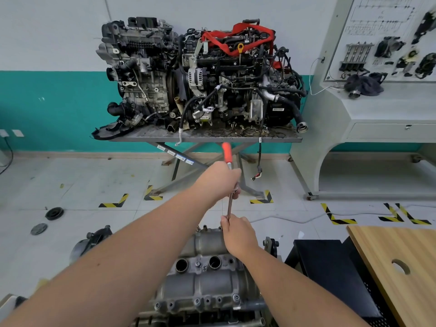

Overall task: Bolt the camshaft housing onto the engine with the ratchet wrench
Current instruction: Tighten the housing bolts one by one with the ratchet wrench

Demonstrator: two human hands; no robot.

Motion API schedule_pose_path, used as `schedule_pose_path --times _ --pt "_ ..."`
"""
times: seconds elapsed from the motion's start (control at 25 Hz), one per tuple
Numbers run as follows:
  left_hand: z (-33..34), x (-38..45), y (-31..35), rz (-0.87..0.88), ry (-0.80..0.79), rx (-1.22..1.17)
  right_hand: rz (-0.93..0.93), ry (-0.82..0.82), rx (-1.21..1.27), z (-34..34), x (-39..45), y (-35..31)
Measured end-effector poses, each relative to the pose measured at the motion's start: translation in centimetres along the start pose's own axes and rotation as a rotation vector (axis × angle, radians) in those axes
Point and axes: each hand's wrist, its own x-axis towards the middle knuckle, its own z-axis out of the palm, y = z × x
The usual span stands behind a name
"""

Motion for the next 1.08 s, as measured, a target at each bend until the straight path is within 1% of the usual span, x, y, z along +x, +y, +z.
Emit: schedule_pose_path --times 0.08,0.16,0.2,0.24,0.28,0.32,0.36,0.4,0.44,0.56,0.6,0.68,0.76,0.84,0.92,0.96,1.0,1.08 --pt "-0.3 0.0 0.7 0.165 0.026 0.436 -0.012 0.000 -0.014 -0.1 0.0 0.0" --pt "-0.1 -0.4 0.6 0.341 0.041 0.802 -0.013 0.000 -0.020 -0.3 0.0 -0.2" --pt "0.2 -0.7 0.1 0.460 0.057 0.961 -0.010 0.002 -0.010 -0.3 0.0 -0.2" --pt "0.5 -1.0 -0.6 0.578 0.093 1.062 -0.010 0.010 0.000 -0.3 0.1 -0.2" --pt "0.8 -1.3 -1.5 0.684 0.149 1.076 -0.007 0.020 0.017 -0.2 0.1 -0.3" --pt "0.9 -1.4 -2.4 0.764 0.212 1.013 -0.005 0.026 0.048 -0.1 0.1 -0.3" --pt "1.0 -1.5 -3.3 0.800 0.267 0.899 -0.001 0.032 0.105 0.0 0.1 -0.3" --pt "1.0 -1.4 -4.2 0.788 0.297 0.734 0.002 0.035 0.151 0.0 0.1 -0.2" --pt "1.2 -1.5 -5.0 0.731 0.283 0.520 0.014 0.031 0.156 0.1 0.1 -0.2" --pt "2.4 -1.9 -6.5 0.488 0.164 -0.303 0.035 0.008 0.011 0.1 0.3 -0.2" --pt "2.9 -2.0 -6.4 0.399 0.138 -0.521 0.038 0.004 -0.005 0.0 0.4 -0.2" --pt "3.6 -1.8 -5.9 0.214 0.111 -0.815 0.035 0.010 -0.015 0.2 0.5 -0.1" --pt "3.5 -1.2 -5.2 0.041 0.090 -1.017 0.027 0.016 -0.024 0.3 0.4 0.0" --pt "2.5 -0.4 -4.7 -0.078 0.083 -1.076 0.021 0.013 -0.021 0.3 0.4 0.0" --pt "1.1 0.1 -4.0 -0.158 0.071 -1.030 0.014 0.004 -0.033 0.2 0.4 0.0" --pt "0.4 0.2 -3.7 -0.187 0.053 -0.960 0.009 0.003 -0.040 0.2 0.4 0.0" --pt "-0.1 0.2 -3.2 -0.200 0.020 -0.841 0.004 0.005 -0.045 0.2 0.4 0.1" --pt "-0.8 0.0 -2.1 -0.158 -0.052 -0.488 -0.010 0.013 -0.046 0.2 0.2 0.0"
